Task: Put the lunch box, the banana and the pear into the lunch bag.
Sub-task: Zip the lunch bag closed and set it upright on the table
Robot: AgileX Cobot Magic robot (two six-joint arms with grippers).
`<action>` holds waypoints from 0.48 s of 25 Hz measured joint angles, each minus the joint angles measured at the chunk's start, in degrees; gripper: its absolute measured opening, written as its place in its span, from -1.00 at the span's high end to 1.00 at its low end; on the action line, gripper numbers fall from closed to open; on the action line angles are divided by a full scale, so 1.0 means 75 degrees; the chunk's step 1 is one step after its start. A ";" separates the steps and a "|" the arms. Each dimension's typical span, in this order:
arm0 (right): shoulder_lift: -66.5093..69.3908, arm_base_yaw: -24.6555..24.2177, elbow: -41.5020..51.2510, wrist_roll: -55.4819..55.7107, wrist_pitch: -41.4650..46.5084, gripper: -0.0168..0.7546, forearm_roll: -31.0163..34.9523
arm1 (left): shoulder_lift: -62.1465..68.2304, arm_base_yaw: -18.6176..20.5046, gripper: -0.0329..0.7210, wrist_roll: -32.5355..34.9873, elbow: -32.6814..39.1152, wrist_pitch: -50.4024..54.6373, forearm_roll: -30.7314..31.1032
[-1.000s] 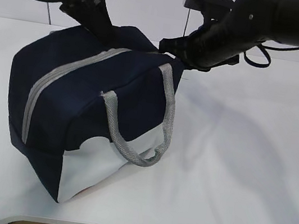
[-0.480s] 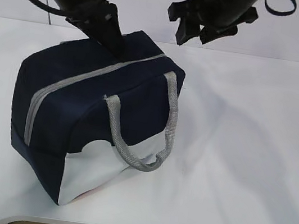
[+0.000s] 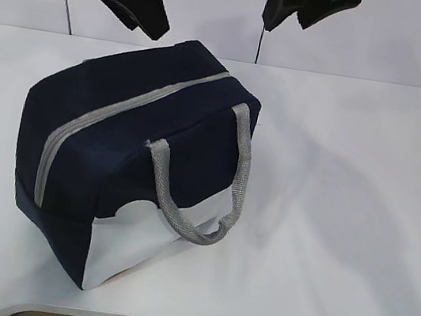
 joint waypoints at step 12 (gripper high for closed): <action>-0.2365 0.0000 0.1921 -0.0043 0.0047 -0.11 0.0104 | -0.2524 0.0000 -0.10 -0.1681 0.1316 0.0094 0.1825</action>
